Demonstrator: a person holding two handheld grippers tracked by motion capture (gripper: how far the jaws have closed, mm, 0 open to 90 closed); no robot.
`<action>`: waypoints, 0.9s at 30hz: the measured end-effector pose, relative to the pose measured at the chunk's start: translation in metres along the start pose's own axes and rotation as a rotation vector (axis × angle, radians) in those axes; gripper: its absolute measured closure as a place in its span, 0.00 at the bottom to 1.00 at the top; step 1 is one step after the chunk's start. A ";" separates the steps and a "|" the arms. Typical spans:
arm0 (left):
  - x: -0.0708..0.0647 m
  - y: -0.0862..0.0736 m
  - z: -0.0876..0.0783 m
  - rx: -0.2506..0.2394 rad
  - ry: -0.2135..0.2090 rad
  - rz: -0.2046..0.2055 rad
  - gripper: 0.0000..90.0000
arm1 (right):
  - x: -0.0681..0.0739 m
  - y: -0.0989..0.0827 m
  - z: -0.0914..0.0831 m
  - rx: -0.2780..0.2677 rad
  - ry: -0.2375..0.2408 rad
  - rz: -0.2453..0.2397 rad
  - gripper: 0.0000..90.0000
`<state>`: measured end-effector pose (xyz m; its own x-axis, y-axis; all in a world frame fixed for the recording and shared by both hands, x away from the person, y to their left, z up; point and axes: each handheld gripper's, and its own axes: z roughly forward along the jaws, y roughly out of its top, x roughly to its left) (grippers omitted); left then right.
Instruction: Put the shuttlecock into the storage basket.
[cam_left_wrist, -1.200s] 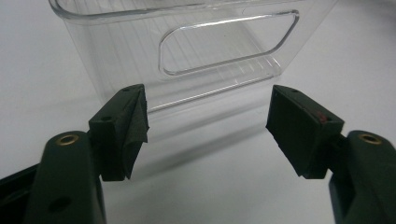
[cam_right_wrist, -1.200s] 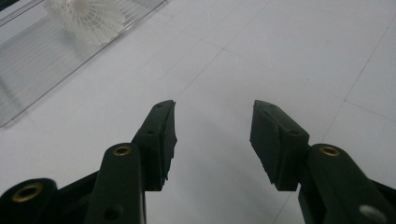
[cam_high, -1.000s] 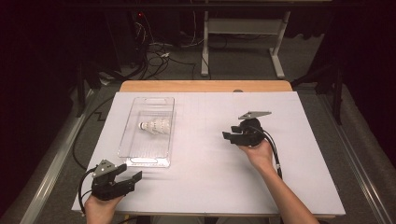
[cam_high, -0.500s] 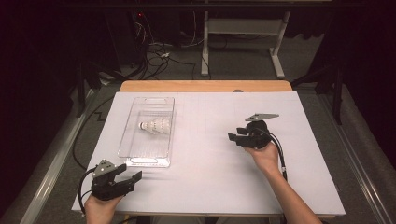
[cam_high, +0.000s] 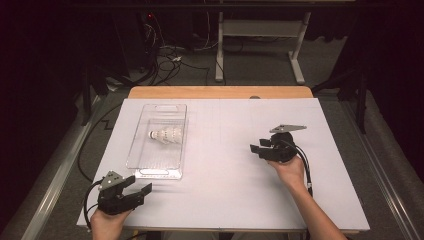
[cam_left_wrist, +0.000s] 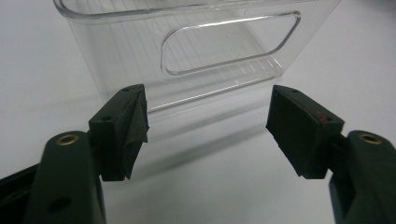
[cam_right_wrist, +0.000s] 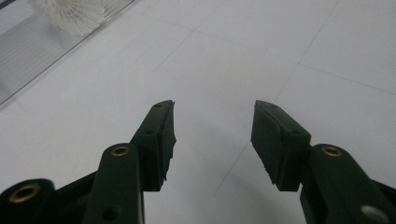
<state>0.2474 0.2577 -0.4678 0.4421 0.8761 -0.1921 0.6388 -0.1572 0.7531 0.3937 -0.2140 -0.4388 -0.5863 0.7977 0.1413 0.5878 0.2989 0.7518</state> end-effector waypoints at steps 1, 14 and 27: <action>0.000 0.000 0.000 -0.001 0.000 0.000 0.34 | 0.000 0.000 -0.001 0.000 0.000 0.002 0.55; 0.000 0.000 0.000 -0.004 0.000 0.000 0.34 | -0.006 -0.011 -0.010 0.002 -0.020 0.011 0.55; -0.001 0.000 0.000 -0.004 -0.001 0.000 0.34 | -0.009 -0.021 -0.018 0.002 -0.030 0.010 0.54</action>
<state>0.2468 0.2575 -0.4677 0.4425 0.8759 -0.1925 0.6364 -0.1554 0.7555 0.3770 -0.2371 -0.4441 -0.5636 0.8159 0.1294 0.5947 0.2920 0.7490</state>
